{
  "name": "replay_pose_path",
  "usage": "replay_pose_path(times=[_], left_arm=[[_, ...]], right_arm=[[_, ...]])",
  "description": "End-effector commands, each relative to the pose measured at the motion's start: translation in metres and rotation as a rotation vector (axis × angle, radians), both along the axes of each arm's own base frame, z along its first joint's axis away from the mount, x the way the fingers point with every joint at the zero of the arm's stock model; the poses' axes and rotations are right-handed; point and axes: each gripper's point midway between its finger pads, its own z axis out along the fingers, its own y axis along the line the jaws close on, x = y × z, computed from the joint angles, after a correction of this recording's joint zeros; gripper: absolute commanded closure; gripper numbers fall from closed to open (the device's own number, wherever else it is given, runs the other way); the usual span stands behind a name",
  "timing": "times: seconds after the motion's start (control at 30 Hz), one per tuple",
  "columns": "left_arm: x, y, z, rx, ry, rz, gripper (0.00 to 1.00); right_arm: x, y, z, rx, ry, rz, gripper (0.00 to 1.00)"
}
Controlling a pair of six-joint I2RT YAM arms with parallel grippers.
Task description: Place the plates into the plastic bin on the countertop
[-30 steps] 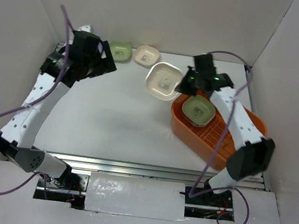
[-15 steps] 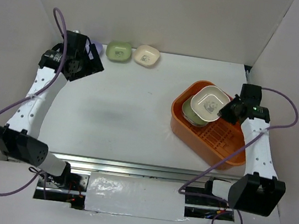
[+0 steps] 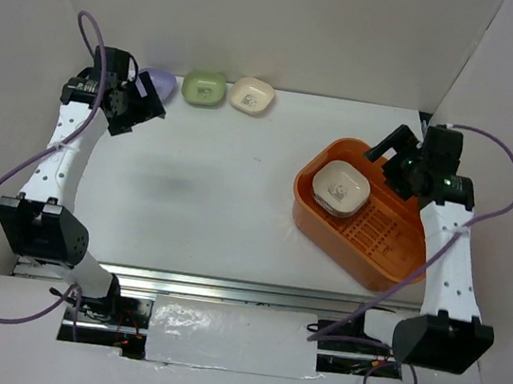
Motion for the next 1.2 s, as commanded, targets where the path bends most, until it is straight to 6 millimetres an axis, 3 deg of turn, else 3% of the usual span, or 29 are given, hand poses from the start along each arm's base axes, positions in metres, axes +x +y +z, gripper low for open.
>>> replay_pose_path(times=[0.0, 0.13, 0.2, 0.23, 0.27, 0.3, 0.37, 0.4, 0.47, 0.5, 0.53, 0.57, 0.6, 0.67, 0.7, 0.77, 0.83, 0.87, 0.9, 0.93, 1.03, 1.07, 1.13, 1.17], left_arm=[[0.018, 0.022, -0.012, -0.054, -0.010, 0.053, 0.01], [0.047, 0.051, -0.040, -0.205, -0.031, 0.175, 0.01], [0.054, 0.057, -0.059, -0.300, -0.034, 0.246, 0.01], [0.059, 0.070, -0.064, -0.319, -0.054, 0.296, 0.01], [0.072, 0.080, -0.062, -0.330, -0.112, 0.331, 0.01], [0.074, 0.090, -0.081, -0.364, -0.096, 0.412, 0.01], [0.091, 0.101, -0.090, -0.412, -0.151, 0.471, 0.01], [0.097, 0.103, -0.111, -0.469, -0.133, 0.525, 0.01], [0.121, 0.107, -0.118, -0.525, -0.201, 0.568, 0.01], [0.131, 0.108, -0.135, -0.528, -0.191, 0.585, 0.01], [0.141, 0.108, -0.139, -0.522, -0.206, 0.590, 0.01], [0.158, 0.111, -0.129, -0.527, -0.258, 0.584, 0.01], [0.166, 0.112, -0.149, -0.531, -0.240, 0.595, 0.01], [0.184, 0.114, -0.151, -0.573, -0.268, 0.617, 0.01], [0.189, 0.113, -0.168, -0.593, -0.240, 0.628, 0.01], [0.203, 0.117, -0.165, -0.625, -0.271, 0.649, 0.01], [0.214, 0.121, -0.178, -0.635, -0.274, 0.670, 0.01], [0.230, 0.122, -0.162, -0.659, -0.309, 0.653, 0.01], [0.236, 0.123, -0.188, -0.670, -0.262, 0.667, 0.01], [0.236, 0.122, -0.199, -0.674, -0.213, 0.681, 0.01], [0.261, 0.126, -0.197, -0.703, -0.246, 0.692, 0.01], [0.263, 0.128, -0.211, -0.696, -0.233, 0.716, 0.01], [0.270, 0.128, -0.209, -0.692, -0.226, 0.731, 0.01], [0.270, 0.128, -0.225, -0.677, -0.191, 0.752, 0.03]], right_arm=[[-0.015, 0.006, 0.081, -0.023, -0.223, 0.023, 0.00], [-0.036, 0.027, 0.103, 0.028, -0.292, 0.112, 0.00], [-0.045, 0.043, 0.099, 0.079, -0.304, 0.183, 0.00], [-0.052, 0.049, 0.103, 0.092, -0.332, 0.209, 0.00], [-0.058, 0.055, 0.093, 0.105, -0.313, 0.231, 0.00], [-0.061, 0.061, 0.103, 0.129, -0.357, 0.252, 0.00], [-0.066, 0.071, 0.096, 0.156, -0.353, 0.293, 0.00], [-0.068, 0.075, 0.095, 0.169, -0.352, 0.310, 0.00], [-0.073, 0.084, 0.092, 0.200, -0.349, 0.346, 0.00], [-0.073, 0.085, 0.091, 0.207, -0.351, 0.357, 0.00], [-0.077, 0.094, 0.091, 0.219, -0.345, 0.395, 0.00], [-0.078, 0.097, 0.090, 0.221, -0.344, 0.408, 0.00], [-0.078, 0.098, 0.090, 0.221, -0.343, 0.417, 0.00], [-0.079, 0.099, 0.088, 0.210, -0.338, 0.428, 0.00], [-0.078, 0.098, 0.086, 0.205, -0.329, 0.430, 0.00], [-0.078, 0.098, 0.082, 0.205, -0.318, 0.430, 0.00], [-0.077, 0.101, 0.076, 0.218, -0.308, 0.441, 0.00], [-0.076, 0.102, 0.074, 0.224, -0.302, 0.443, 0.00], [-0.075, 0.103, 0.070, 0.235, -0.283, 0.447, 0.00], [-0.074, 0.103, 0.067, 0.238, -0.274, 0.450, 0.00], [-0.073, 0.106, 0.059, 0.243, -0.231, 0.472, 0.00], [-0.072, 0.106, 0.057, 0.243, -0.218, 0.476, 0.00], [-0.070, 0.106, 0.056, 0.239, -0.205, 0.478, 0.00], [-0.069, 0.106, 0.057, 0.238, -0.202, 0.479, 0.00]])
